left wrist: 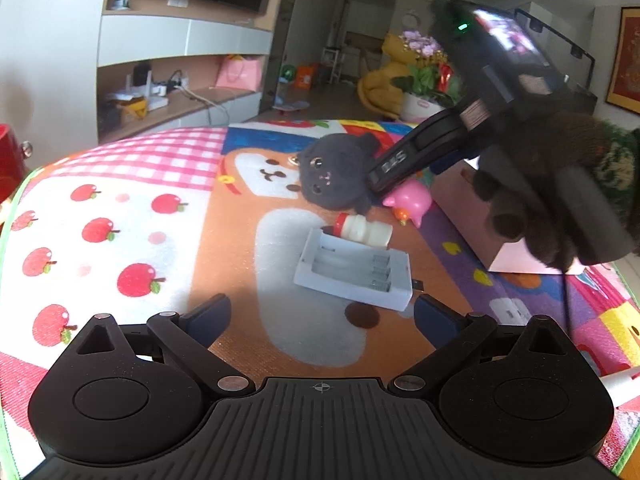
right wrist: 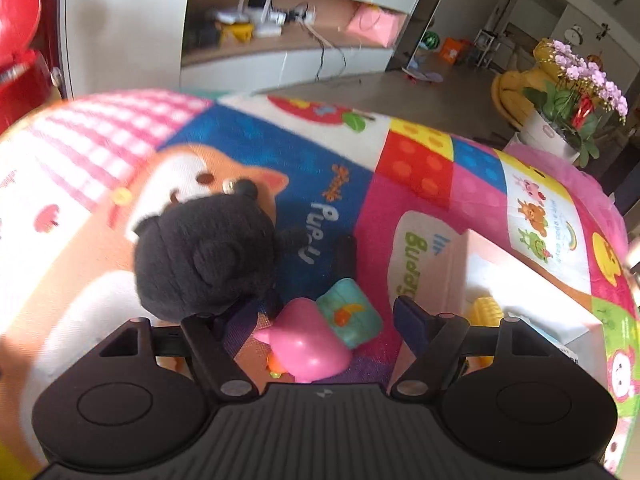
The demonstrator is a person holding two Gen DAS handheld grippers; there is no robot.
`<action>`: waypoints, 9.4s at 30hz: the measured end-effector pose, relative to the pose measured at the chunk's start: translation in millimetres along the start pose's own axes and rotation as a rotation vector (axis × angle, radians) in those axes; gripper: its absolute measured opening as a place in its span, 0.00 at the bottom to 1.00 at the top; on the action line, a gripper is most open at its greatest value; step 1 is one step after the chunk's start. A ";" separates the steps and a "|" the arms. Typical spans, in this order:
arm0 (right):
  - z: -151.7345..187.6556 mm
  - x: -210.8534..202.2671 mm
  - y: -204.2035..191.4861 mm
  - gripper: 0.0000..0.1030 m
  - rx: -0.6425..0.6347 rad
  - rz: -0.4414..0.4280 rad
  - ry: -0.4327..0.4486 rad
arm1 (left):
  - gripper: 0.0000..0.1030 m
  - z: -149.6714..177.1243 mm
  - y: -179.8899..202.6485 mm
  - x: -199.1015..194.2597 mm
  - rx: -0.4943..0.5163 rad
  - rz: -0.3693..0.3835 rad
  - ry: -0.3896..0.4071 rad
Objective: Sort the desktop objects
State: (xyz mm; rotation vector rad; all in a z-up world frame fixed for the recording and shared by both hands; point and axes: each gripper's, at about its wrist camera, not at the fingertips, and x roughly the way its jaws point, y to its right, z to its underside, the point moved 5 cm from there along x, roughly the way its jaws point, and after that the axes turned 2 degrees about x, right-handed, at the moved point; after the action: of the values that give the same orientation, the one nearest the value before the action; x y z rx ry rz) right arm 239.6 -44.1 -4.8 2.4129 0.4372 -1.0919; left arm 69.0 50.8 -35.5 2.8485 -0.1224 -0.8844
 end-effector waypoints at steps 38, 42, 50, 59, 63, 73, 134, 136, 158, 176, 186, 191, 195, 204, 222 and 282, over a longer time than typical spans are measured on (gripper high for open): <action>252.1 -152.8 97.7 1.00 0.683 0.057 0.302 | 1.00 3.5 13.2 14.5 0.107 -0.086 -0.106; 265.5 -148.7 97.3 1.00 0.720 0.080 0.305 | 1.00 4.6 17.8 17.9 0.154 -0.109 -0.135; 269.8 -136.5 103.7 1.00 0.779 0.033 0.254 | 1.00 3.2 14.7 11.8 0.111 -0.096 -0.112; 270.6 -134.2 103.6 1.00 0.797 0.028 0.250 | 1.00 -10.9 46.4 30.1 0.287 -0.101 -0.071; 270.8 -134.4 103.8 1.00 0.798 0.028 0.251 | 1.00 -21.0 30.2 37.3 0.375 -0.261 -0.034; 270.9 -134.2 104.2 1.00 0.799 0.026 0.252 | 0.97 -45.0 28.4 25.7 0.307 -0.033 -0.005; 274.4 -134.8 107.6 1.00 0.829 0.007 0.273 | 0.47 -39.3 78.3 82.4 0.403 -0.005 -0.075; 274.1 -134.8 107.3 1.00 0.829 0.008 0.273 | 0.47 -35.1 81.3 70.7 0.409 0.025 -0.070; 263.1 -127.9 94.2 1.00 0.678 0.070 0.170 | 0.85 39.2 96.8 -11.3 0.401 0.182 -0.130; 233.7 -146.7 78.8 1.00 0.538 0.022 0.189 | 0.95 31.7 53.9 -17.3 0.314 0.042 -0.096; 199.5 -124.2 125.7 0.70 0.639 0.074 0.181 | 0.98 36.3 58.8 -16.3 0.332 0.054 -0.099; 211.7 -108.9 139.8 0.55 0.629 0.118 0.114 | 0.98 36.1 56.3 -15.1 0.303 0.064 -0.112; 215.6 -119.1 131.5 0.55 0.581 0.095 0.121 | 0.99 36.0 55.7 -13.9 0.304 0.064 -0.115; 210.2 -138.0 95.2 0.61 0.452 0.086 0.153 | 1.00 36.2 56.3 -14.0 0.304 0.063 -0.116; 196.9 -152.9 58.3 0.90 0.363 -0.041 0.167 | 1.00 36.4 57.0 -13.9 0.303 0.065 -0.117; 243.9 -175.1 63.3 0.50 0.423 0.027 0.165 | 0.76 21.6 92.9 -8.0 0.404 0.142 -0.125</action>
State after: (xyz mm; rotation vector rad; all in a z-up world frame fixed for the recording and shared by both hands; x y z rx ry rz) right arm 5.6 -242.4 4.1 2.8833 0.2417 -1.0628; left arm 47.2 -42.3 -32.5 3.0894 -0.5727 -1.1161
